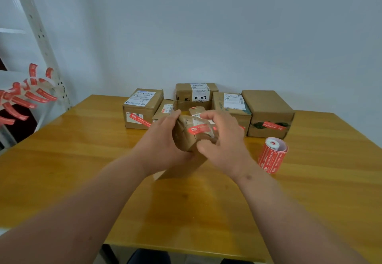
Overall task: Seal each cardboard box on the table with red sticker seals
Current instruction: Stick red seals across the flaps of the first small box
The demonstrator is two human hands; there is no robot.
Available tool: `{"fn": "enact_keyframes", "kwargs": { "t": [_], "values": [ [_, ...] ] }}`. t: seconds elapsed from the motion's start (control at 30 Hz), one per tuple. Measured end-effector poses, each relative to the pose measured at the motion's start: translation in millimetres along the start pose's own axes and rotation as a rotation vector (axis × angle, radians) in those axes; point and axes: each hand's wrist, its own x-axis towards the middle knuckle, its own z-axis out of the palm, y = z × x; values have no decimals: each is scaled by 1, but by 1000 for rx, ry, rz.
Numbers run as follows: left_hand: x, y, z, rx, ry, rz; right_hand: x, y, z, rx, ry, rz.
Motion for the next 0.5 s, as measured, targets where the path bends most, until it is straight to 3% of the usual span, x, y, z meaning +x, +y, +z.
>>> {"fn": "enact_keyframes", "kwargs": {
  "t": [0.13,0.5],
  "values": [
    [-3,5,8,90,93,15,-9,7,8,-143,129,-32],
    [-3,5,31,289,288,24,-10,2,8,-392,192,-97]
  ]
}}
